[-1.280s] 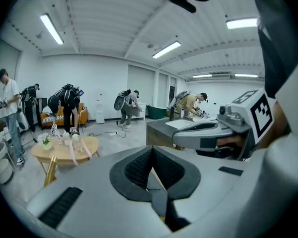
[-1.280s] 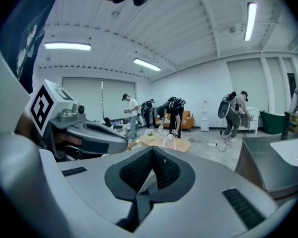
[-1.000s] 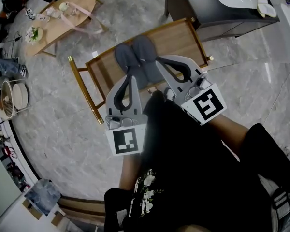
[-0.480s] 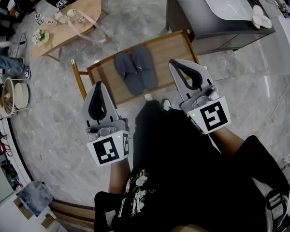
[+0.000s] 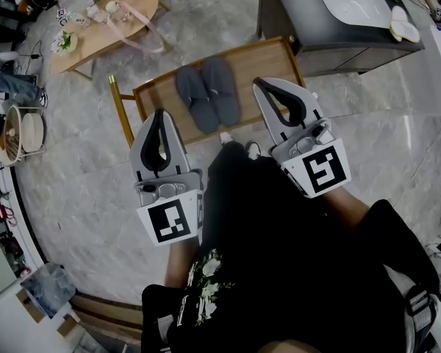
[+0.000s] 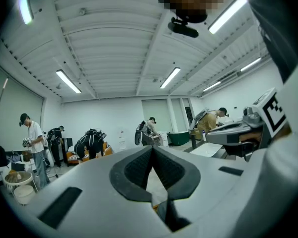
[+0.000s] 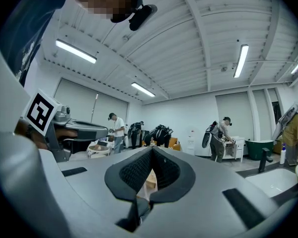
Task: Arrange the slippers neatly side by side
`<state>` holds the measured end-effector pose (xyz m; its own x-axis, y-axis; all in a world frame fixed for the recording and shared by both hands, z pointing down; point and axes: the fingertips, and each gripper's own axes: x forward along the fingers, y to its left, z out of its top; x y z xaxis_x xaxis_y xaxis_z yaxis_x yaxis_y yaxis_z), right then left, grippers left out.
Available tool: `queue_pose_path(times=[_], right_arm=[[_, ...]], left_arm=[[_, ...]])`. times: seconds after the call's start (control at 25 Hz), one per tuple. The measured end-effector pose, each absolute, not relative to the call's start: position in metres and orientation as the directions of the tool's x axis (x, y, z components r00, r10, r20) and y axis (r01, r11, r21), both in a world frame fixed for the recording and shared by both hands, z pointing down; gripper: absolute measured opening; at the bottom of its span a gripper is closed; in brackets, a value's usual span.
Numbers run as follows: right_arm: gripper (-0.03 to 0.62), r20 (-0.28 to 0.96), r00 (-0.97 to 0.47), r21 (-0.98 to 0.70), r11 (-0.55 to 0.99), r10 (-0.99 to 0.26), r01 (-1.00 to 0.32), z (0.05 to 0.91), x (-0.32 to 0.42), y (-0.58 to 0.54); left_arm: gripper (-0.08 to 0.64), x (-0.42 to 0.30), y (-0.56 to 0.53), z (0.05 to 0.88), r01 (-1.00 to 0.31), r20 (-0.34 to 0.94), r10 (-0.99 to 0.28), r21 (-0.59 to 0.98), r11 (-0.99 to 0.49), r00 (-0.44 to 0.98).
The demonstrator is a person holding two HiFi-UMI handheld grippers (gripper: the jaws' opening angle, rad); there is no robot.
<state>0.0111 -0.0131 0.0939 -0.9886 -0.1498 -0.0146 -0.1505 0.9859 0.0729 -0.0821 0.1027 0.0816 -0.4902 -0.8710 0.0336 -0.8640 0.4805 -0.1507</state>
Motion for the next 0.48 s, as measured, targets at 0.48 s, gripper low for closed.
queue_pose_path(times=[0.48], right_arm=[[-0.002, -0.034, -0.994, 0.079, 0.991, -0.109, -0.111, 0.09, -0.006, -0.011]], left_arm=[[0.003, -0.094, 0.098, 0.083, -0.86, 0.035, -0.866, -0.147, 0.489, -0.499]])
